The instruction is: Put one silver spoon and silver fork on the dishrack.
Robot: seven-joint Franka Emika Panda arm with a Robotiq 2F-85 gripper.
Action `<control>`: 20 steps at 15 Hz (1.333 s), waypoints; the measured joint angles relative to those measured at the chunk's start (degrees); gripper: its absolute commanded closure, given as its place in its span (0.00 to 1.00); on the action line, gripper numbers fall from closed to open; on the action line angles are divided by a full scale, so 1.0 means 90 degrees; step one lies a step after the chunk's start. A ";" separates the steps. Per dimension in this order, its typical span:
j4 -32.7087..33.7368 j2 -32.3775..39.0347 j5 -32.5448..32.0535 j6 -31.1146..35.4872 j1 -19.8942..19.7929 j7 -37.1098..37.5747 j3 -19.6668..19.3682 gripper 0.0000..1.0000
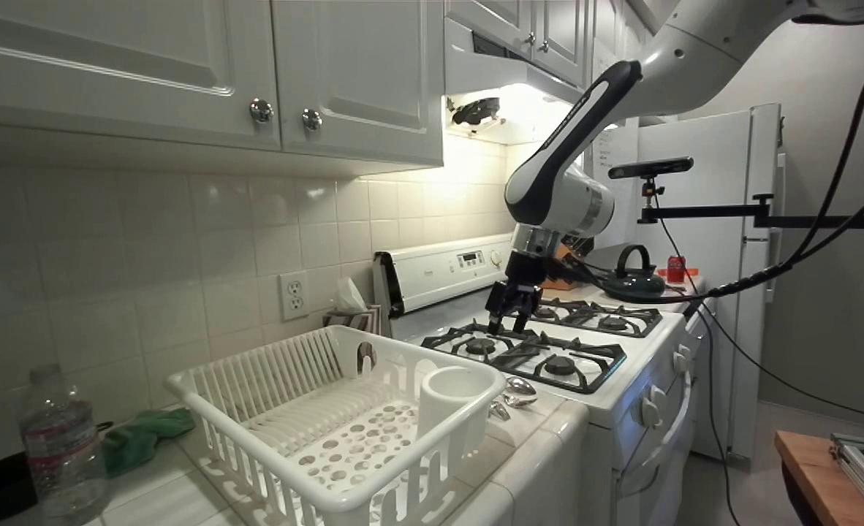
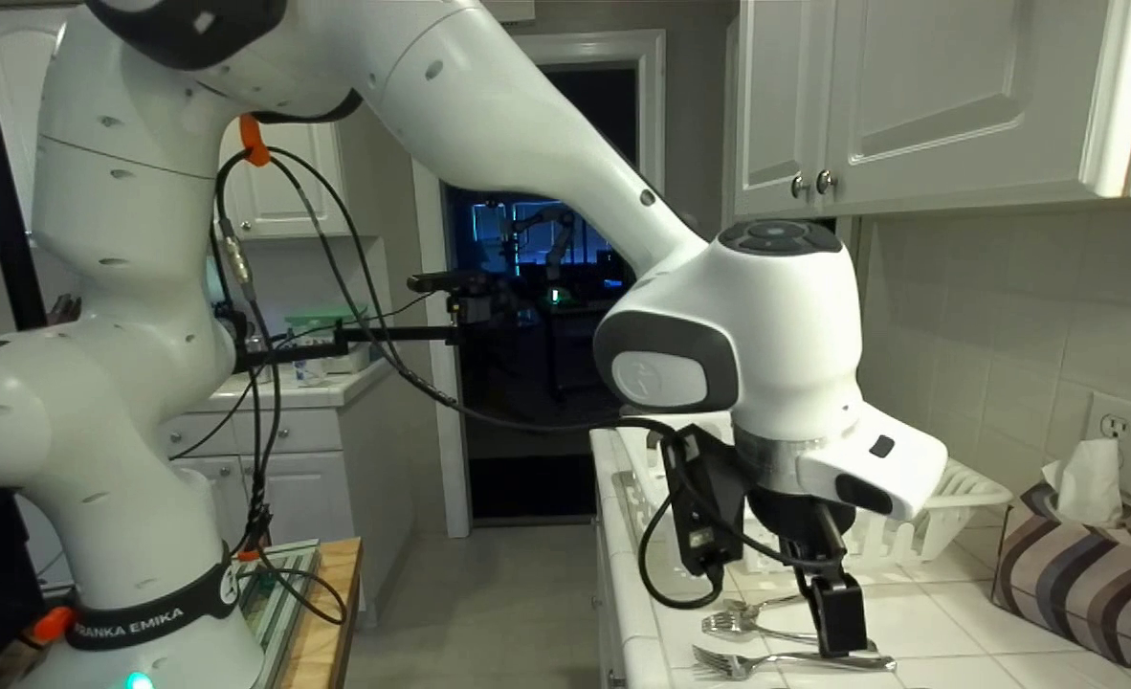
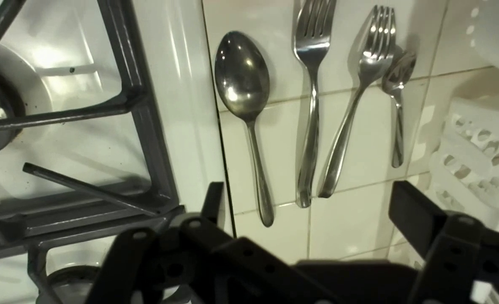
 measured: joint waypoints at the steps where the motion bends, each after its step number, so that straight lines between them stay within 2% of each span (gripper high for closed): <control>1: 0.0042 0.0104 -0.0056 0.0030 -0.0089 -0.0008 0.0085 0.00; 7: 0.0191 0.0535 -0.0450 0.0249 -0.0424 -0.0065 0.0445 0.00; 12: 0.0198 0.0782 -0.0910 0.0579 -0.0495 -0.0073 0.0574 0.00; 20: 0.0211 0.1162 -0.1149 0.1659 -0.0598 0.0093 0.0774 0.02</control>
